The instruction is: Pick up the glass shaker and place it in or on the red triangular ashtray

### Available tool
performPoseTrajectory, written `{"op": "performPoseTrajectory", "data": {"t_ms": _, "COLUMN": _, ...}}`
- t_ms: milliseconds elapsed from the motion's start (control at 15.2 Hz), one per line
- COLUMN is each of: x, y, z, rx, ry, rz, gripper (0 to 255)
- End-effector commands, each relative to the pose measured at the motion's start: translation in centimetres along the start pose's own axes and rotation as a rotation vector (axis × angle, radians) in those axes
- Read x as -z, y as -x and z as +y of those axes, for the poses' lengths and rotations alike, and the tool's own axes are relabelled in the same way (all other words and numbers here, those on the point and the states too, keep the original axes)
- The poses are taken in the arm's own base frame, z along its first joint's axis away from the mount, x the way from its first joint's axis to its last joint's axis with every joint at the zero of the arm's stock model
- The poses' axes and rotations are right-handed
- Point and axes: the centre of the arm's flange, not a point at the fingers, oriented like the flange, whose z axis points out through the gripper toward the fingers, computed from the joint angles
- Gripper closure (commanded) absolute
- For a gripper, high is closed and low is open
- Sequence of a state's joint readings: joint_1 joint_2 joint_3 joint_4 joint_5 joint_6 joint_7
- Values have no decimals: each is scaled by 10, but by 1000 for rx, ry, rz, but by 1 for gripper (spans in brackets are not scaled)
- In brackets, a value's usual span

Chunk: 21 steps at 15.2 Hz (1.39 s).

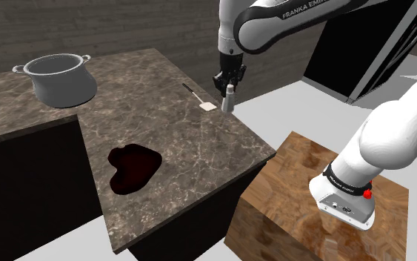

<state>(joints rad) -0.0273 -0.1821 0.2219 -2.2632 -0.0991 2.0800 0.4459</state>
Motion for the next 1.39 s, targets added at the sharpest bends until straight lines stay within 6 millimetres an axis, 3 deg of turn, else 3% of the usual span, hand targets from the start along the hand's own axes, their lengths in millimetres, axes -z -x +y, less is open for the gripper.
{"op": "performPoseTrajectory", "data": {"t_ms": 0, "x": 10, "y": -1, "z": 1, "rx": 0, "ry": 0, "rz": 0, "gripper": 255}}
{"op": "performPoseTrajectory", "data": {"t_ms": 462, "x": 42, "y": -3, "z": 5, "rx": 0, "ry": 0, "rz": 0, "gripper": 255}}
{"op": "performPoseTrajectory", "data": {"t_ms": 1320, "x": 75, "y": 5, "z": -163, "rx": 0, "ry": 0, "rz": 0, "gripper": 255}}
